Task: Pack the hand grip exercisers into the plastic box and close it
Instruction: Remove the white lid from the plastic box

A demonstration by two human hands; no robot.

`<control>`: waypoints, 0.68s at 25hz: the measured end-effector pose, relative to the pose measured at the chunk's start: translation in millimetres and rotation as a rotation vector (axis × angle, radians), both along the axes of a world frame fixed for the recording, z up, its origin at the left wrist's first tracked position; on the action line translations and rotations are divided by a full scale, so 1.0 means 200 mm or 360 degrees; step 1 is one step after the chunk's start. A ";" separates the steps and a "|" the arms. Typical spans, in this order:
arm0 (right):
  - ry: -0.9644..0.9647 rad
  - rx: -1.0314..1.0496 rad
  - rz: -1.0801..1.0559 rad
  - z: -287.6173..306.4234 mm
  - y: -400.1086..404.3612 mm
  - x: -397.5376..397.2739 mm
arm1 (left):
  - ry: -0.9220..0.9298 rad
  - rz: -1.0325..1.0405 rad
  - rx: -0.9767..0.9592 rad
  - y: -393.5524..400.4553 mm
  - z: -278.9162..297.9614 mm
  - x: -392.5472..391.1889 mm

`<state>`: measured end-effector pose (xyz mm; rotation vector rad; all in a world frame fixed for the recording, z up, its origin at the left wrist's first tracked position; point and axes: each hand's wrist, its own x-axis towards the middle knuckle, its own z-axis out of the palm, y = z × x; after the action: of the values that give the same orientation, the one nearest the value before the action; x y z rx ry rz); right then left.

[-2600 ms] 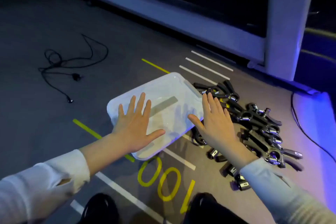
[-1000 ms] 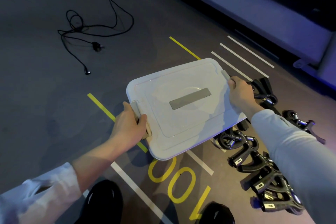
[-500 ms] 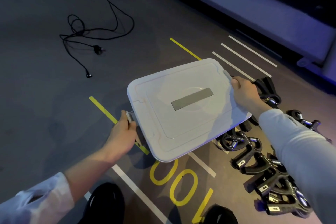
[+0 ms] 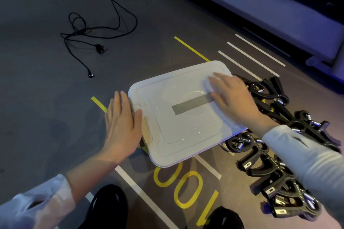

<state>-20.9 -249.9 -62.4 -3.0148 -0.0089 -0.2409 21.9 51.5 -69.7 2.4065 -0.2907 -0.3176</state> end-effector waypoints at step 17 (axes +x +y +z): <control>-0.0201 -0.0701 0.0730 -0.05 0.24 0.08 | -0.0217 -0.0723 0.0881 -0.08 0.05 -0.07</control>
<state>-4.8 -202.2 -71.8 -3.2897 -0.8582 -0.4272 7.3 36.4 -58.7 2.8913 -0.9214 -0.4876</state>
